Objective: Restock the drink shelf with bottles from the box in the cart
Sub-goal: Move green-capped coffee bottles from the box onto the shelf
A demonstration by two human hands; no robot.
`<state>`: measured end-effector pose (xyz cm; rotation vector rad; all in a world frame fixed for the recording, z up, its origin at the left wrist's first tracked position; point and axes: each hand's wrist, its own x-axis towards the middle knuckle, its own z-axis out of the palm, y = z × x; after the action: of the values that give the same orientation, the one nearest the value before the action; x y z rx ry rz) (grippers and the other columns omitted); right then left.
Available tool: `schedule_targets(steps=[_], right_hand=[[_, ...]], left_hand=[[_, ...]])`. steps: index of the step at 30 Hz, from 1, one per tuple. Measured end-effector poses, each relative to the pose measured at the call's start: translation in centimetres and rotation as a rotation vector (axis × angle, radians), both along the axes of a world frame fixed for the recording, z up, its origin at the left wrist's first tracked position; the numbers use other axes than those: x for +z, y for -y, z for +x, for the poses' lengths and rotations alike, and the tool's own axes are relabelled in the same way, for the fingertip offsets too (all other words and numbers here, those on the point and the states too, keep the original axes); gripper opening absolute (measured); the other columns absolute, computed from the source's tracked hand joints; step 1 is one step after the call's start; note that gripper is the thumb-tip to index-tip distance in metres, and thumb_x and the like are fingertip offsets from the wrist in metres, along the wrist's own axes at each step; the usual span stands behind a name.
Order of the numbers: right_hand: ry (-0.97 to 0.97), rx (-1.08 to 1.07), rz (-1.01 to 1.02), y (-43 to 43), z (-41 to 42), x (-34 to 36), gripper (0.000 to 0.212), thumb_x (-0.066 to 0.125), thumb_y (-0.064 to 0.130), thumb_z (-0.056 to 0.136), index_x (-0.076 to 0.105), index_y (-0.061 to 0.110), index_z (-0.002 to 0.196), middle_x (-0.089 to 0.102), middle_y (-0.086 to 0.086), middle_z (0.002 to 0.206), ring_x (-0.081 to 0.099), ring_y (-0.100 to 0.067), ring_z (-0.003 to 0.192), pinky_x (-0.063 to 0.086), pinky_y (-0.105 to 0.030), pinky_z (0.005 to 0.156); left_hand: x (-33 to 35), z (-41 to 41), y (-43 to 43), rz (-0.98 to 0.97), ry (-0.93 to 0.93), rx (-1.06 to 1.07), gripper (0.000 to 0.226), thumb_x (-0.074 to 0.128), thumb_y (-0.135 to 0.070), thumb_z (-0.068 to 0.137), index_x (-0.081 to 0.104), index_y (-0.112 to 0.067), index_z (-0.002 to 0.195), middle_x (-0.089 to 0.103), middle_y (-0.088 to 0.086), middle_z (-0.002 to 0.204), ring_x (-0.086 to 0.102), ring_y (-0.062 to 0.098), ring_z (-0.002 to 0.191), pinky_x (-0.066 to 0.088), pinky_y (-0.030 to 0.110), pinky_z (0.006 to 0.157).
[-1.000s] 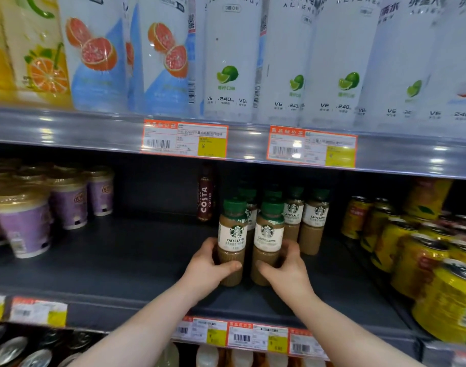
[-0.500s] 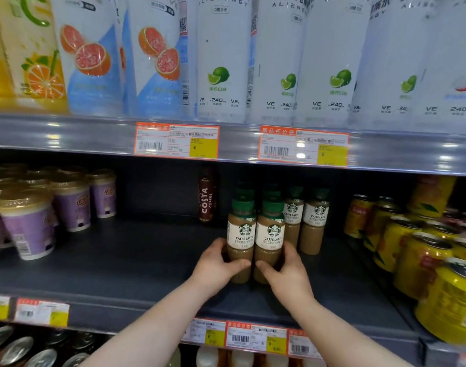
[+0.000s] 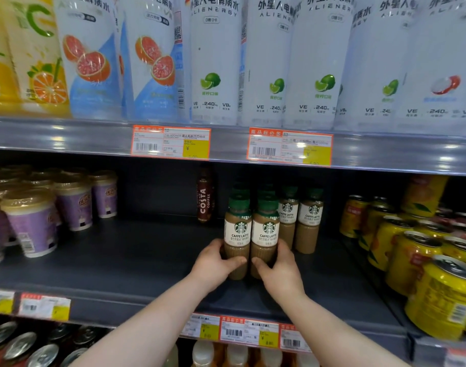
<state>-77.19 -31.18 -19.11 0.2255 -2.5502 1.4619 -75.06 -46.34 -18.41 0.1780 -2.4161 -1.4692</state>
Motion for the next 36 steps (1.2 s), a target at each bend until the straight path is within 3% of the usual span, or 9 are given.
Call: schedule_targets(steps=[7,11,15,18,22,30,36], right_hand=[[-0.062,-0.021,0.011,-0.7,0.9,0.8,0.075,0.069,0.029,0.080,0.028,0.023,0.143,0.036,-0.005,0.141,0.040,-0.027,0.128,0.040,-0.044,0.102],[-0.379,-0.027,0.205,-1.4,2.5,2.2,0.073,0.069,0.029,0.079,0.033,0.018,0.142,0.037,-0.006,0.142,0.037,-0.027,0.130,0.035,-0.042,0.102],[-0.665,0.142,0.481,-1.1,4.1,3.3,0.061,0.066,0.033,0.080,0.043,0.021,0.136,0.044,-0.003,0.138,0.040,-0.026,0.127,0.034,-0.043,0.103],[-0.650,0.321,0.635,0.3,4.9,3.1,0.058,0.054,0.043,0.087,0.034,0.028,0.140,0.035,0.003,0.144,0.030,-0.022,0.133,0.022,-0.042,0.110],[-0.624,0.491,0.691,3.1,6.3,1.8,0.058,0.045,0.046,0.090,0.028,0.029,0.143,0.026,0.006,0.149,0.020,-0.020,0.137,0.014,-0.044,0.114],[-0.577,0.725,0.686,8.8,10.9,-1.5,0.058,0.046,0.047,0.090,0.029,0.028,0.142,0.027,0.005,0.149,0.017,-0.021,0.139,0.005,-0.047,0.114],[-0.600,0.810,0.742,12.9,15.4,-2.5,0.056,0.045,0.047,0.088,0.031,0.029,0.140,0.033,0.006,0.145,0.022,-0.022,0.138,0.009,-0.049,0.114]], left_hand=[[0.1,0.8,-0.2,-0.159,0.036,0.054,0.061,0.072,-0.037,0.077,0.046,-0.019,0.128,0.056,0.003,0.126,0.054,0.019,0.114,0.046,0.033,0.095],[0.2,2.1,0.5,-0.365,0.045,0.140,0.075,0.067,-0.047,0.079,0.036,-0.018,0.140,0.043,0.009,0.138,0.046,0.025,0.124,0.042,0.034,0.100],[1.0,4.5,1.4,-0.647,0.014,0.272,0.077,0.059,-0.057,0.081,0.033,-0.019,0.142,0.039,0.008,0.143,0.041,0.028,0.128,0.039,0.041,0.102],[1.3,6.9,2.5,-0.834,0.029,0.365,0.076,0.051,-0.063,0.081,0.031,-0.022,0.142,0.036,0.006,0.145,0.034,0.026,0.132,0.033,0.043,0.106],[0.7,11.0,4.5,-0.957,0.117,0.476,0.077,0.049,-0.065,0.081,0.030,-0.024,0.142,0.032,0.002,0.146,0.024,0.024,0.137,0.027,0.043,0.109],[-2.9,19.6,8.3,-0.977,0.322,0.614,0.079,0.047,-0.069,0.078,0.031,-0.024,0.141,0.034,0.000,0.144,0.027,0.022,0.135,0.027,0.043,0.107],[-5.0,26.0,11.7,-0.951,0.454,0.640,0.080,0.045,-0.069,0.079,0.027,-0.024,0.143,0.029,-0.001,0.148,0.020,0.024,0.138,0.021,0.048,0.111]])
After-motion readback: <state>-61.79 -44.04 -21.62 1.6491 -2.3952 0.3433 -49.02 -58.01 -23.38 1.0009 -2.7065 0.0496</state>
